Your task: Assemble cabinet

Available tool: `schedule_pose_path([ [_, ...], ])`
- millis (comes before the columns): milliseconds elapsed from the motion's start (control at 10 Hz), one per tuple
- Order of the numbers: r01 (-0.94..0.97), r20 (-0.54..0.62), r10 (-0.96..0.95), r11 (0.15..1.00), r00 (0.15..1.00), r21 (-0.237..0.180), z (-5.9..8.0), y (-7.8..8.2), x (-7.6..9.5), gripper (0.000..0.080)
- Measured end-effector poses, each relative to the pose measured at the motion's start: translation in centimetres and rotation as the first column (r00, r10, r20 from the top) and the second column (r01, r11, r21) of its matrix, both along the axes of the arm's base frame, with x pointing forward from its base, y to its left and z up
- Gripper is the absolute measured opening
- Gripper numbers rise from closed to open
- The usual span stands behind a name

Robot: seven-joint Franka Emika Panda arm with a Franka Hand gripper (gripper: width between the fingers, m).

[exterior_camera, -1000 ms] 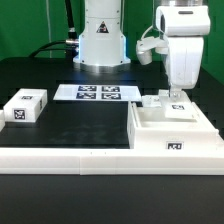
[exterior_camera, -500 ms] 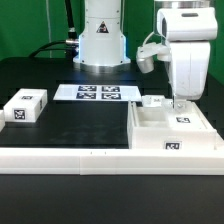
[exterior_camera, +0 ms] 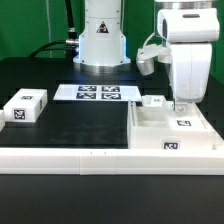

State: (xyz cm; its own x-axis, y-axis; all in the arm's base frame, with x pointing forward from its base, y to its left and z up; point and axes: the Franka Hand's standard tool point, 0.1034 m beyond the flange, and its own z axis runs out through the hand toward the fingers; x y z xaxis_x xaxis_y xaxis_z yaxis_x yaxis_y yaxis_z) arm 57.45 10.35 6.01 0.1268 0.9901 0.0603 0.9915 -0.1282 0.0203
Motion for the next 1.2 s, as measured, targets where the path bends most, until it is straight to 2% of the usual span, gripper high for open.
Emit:
schedule_pose_path([
  [100,0.0,0.0,0.0,1.0,1.0,0.0,0.0,0.0,0.0,0.0075],
  [300,0.0,-0.001,0.0,1.0,1.0,0.0,0.0,0.0,0.0,0.047],
  [500,0.0,-0.001,0.0,1.0,1.0,0.0,0.0,0.0,0.0,0.0747],
  [600,0.0,-0.001,0.0,1.0,1.0,0.0,0.0,0.0,0.0,0.0789],
  [800,0.001,0.0,-0.001,1.0,1.0,0.0,0.0,0.0,-0.1,0.0796],
  [1100,0.025,0.025,-0.025,1.0,0.999,-0.01,2.5,0.4,-2.5,0.0797],
  [1200,0.024,0.047,-0.024,1.0,0.999,-0.01,3.3,0.4,-3.8,0.0797],
])
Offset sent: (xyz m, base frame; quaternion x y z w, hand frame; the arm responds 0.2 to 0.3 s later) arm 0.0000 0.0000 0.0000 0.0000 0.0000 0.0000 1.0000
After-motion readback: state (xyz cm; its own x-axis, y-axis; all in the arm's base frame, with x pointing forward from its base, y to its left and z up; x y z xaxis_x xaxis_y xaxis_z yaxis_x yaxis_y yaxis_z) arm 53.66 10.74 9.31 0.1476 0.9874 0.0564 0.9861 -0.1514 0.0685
